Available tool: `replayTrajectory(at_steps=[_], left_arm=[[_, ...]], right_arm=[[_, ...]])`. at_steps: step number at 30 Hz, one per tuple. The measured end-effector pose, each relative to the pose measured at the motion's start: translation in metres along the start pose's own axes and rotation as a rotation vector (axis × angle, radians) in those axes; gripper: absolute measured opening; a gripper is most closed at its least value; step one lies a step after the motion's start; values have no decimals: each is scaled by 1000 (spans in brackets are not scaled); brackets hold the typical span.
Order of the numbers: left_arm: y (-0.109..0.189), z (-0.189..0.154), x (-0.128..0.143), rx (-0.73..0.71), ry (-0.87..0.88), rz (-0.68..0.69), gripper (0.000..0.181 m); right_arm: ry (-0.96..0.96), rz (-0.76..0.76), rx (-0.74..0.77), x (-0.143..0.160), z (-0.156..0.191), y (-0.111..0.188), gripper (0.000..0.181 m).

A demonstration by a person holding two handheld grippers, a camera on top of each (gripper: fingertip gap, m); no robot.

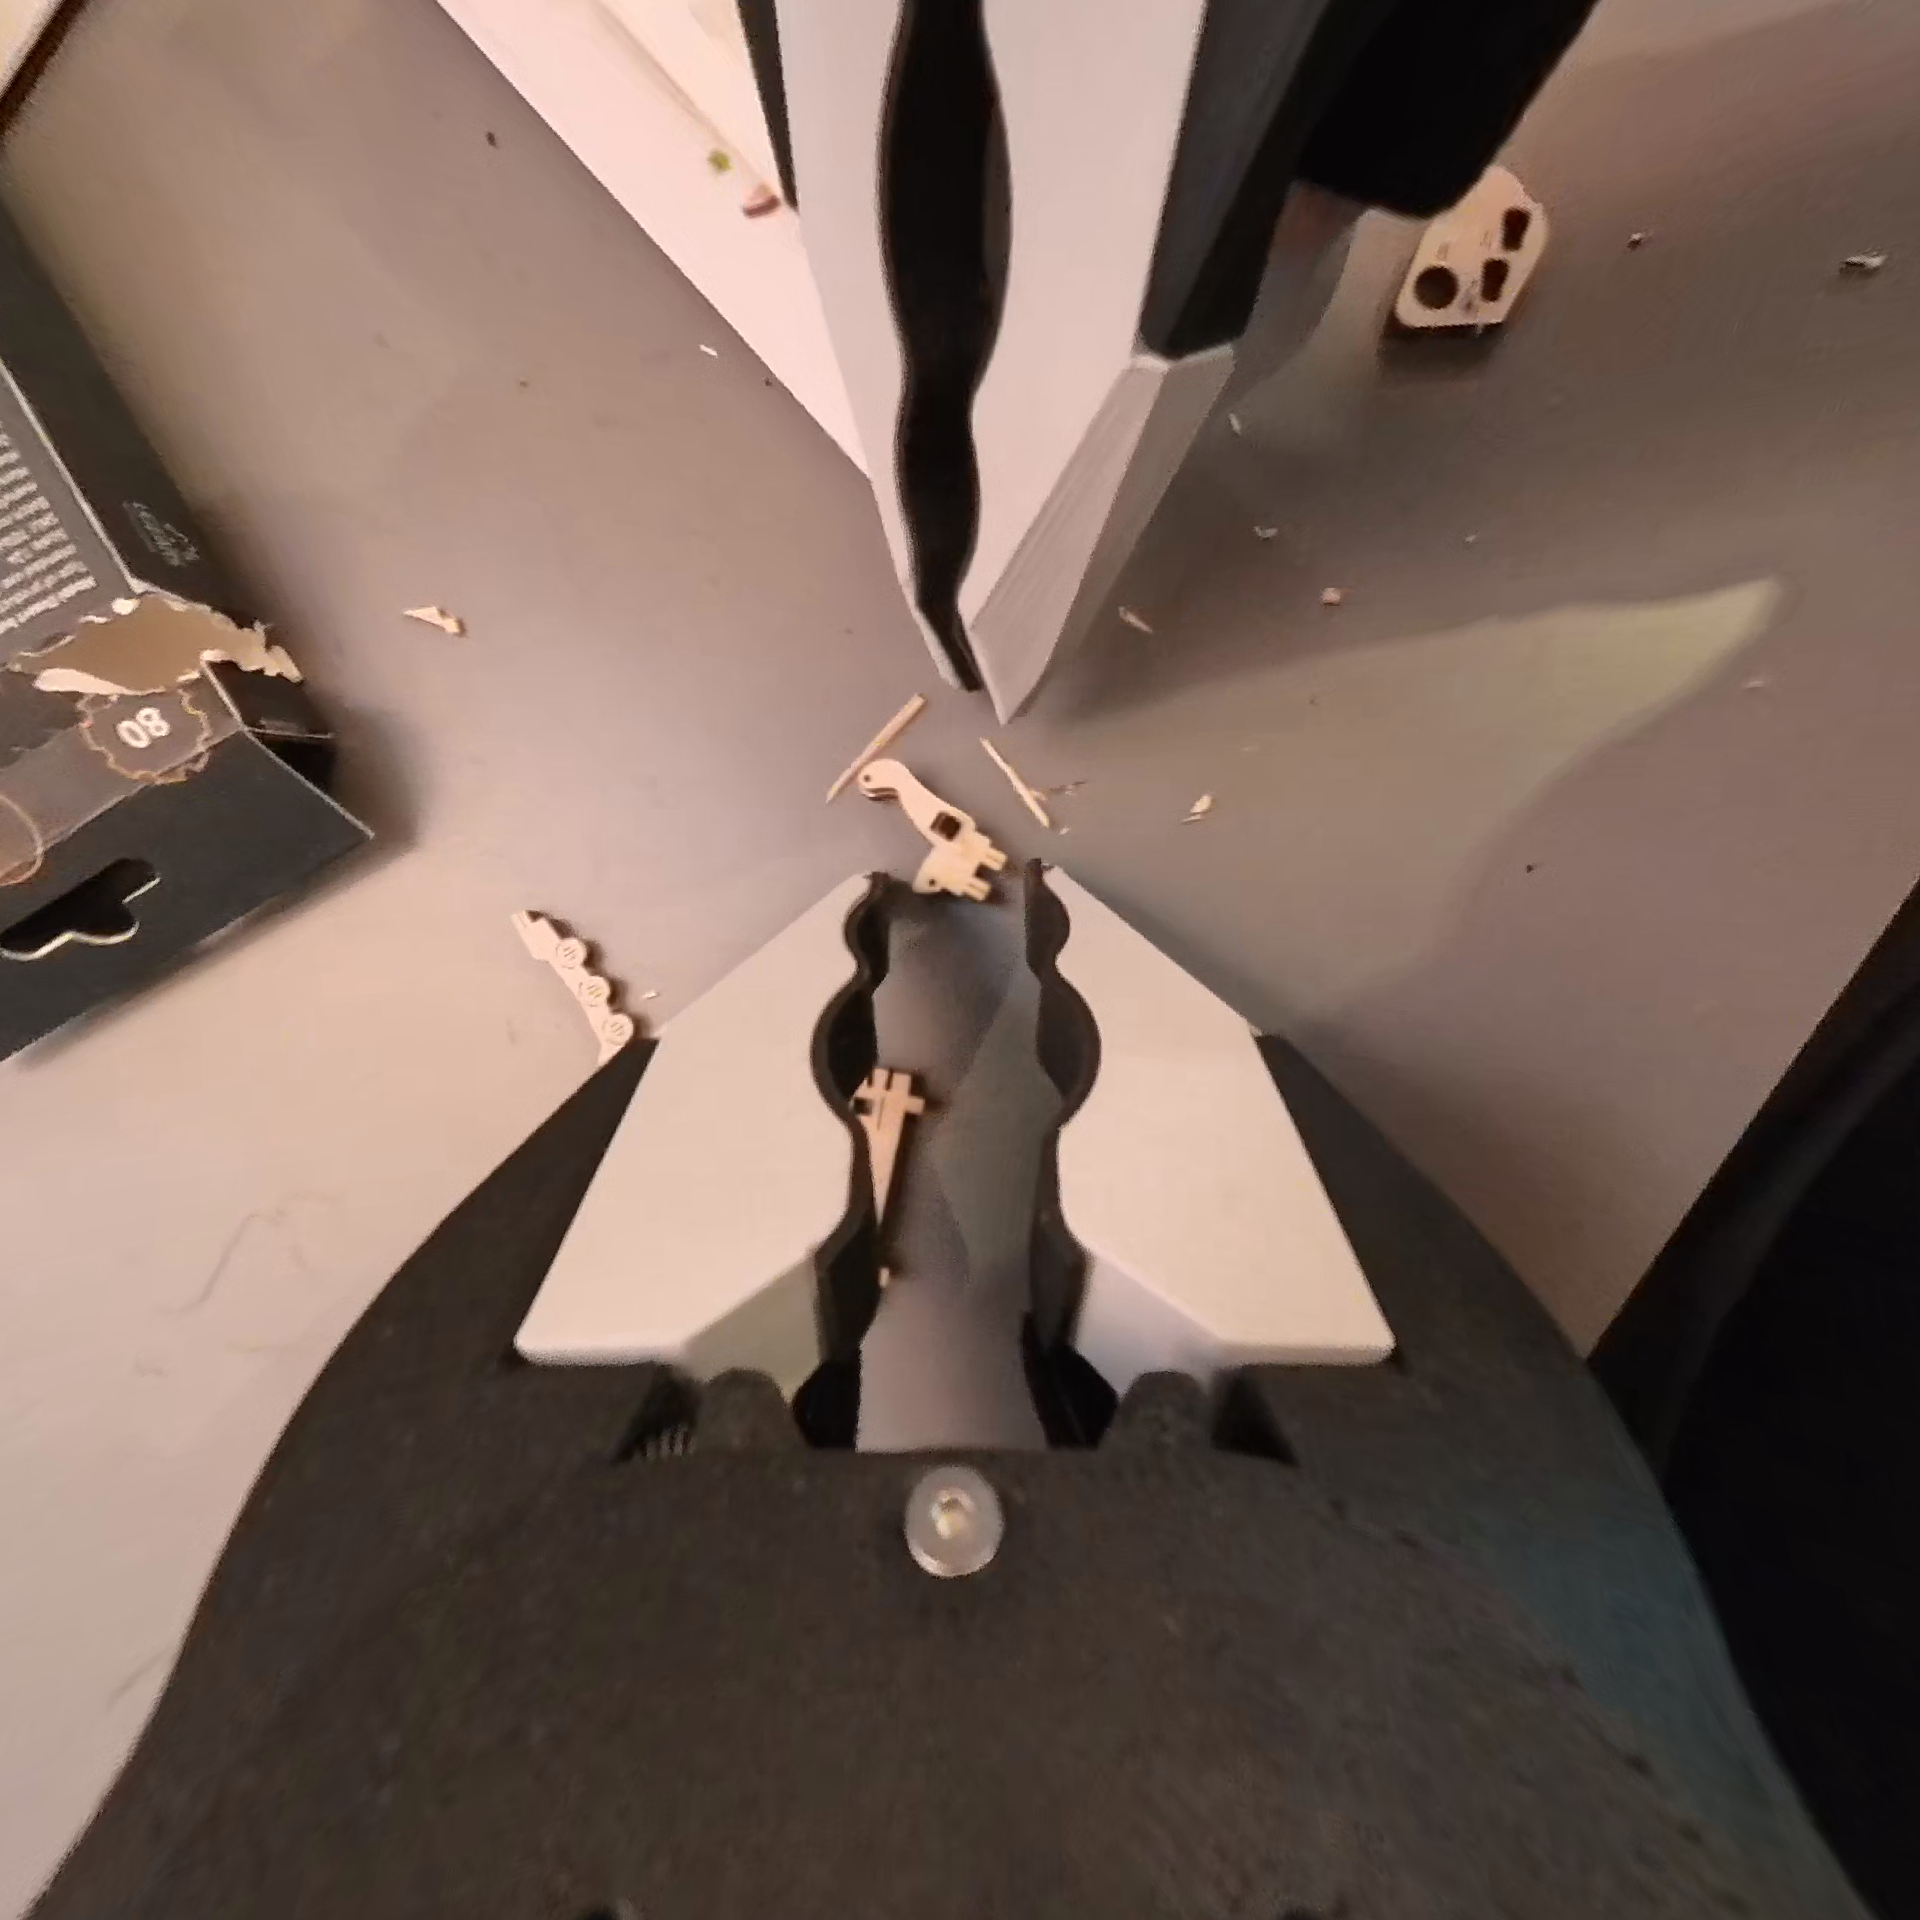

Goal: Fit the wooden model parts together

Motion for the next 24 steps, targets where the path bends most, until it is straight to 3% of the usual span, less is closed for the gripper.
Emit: replayTrajectory(at_steps=[3,12,19,24], left_arm=[[-1,-3,-2,-6,-17,-2,14],[1,-10,1,-92,-67,-78,13],[38,-15,-2,-46,-90,-416,13],[68,-10,-8,80,-59,-634,12]], right_arm=[[5,-23,-12,1,3,-1,5],[-6,-123,-61,11,8,9,8],[-14,-316,-159,23,19,35,16],[12,-483,-271,33,34,59,19]])
Point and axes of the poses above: each gripper's, where its closed fingertips meet, y back along the fingers, x out of its underside, z = x × y across the jaws, the point moved 10 cm from there along y, back along the fingers, and after that the axes turned 15 degrees about z, right-handed, at the moved point
